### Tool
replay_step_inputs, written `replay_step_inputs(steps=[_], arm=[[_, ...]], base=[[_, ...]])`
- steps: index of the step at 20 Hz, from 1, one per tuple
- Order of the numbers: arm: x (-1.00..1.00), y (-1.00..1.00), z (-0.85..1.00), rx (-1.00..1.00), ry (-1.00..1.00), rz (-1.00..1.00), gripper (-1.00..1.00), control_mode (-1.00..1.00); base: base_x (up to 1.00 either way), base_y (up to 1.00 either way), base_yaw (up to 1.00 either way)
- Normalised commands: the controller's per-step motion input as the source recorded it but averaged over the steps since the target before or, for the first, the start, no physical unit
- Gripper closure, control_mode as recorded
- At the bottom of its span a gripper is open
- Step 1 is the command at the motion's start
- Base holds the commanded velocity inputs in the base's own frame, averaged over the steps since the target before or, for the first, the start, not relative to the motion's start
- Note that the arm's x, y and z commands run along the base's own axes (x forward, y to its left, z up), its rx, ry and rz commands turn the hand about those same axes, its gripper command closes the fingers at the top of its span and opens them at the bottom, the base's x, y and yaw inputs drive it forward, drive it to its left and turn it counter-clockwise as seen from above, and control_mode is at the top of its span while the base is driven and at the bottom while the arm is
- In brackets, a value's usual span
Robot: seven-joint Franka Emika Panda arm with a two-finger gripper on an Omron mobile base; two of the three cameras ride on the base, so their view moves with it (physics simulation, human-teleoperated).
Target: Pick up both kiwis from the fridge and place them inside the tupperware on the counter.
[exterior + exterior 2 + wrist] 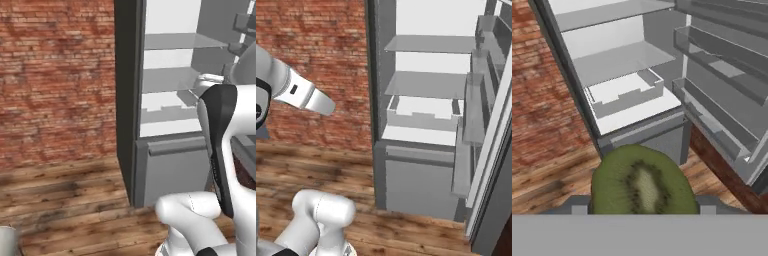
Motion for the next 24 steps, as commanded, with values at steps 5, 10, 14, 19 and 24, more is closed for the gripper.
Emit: replay_step_inputs(steps=[5, 10, 14, 19, 24], arm=[[0.0, 0.0, 0.0, 0.0, 0.0, 0.0, 1.0, 1.0], [0.0, 0.0, 0.0, 0.0, 0.0, 0.0, 1.0, 1.0], [0.0, 0.0, 0.0, 0.0, 0.0, 0.0, 1.0, 1.0], [0.0, 0.0, 0.0, 0.0, 0.0, 0.0, 1.0, 1.0], [0.0, 0.0, 0.0, 0.0, 0.0, 0.0, 1.0, 1.0]], base=[[-1.0, 0.75, 0.75], [-0.89, 0.78, 0.97], [-0.84, 0.76, 1.0], [-0.77, 0.79, 1.0], [-0.63, 0.81, 0.99]])
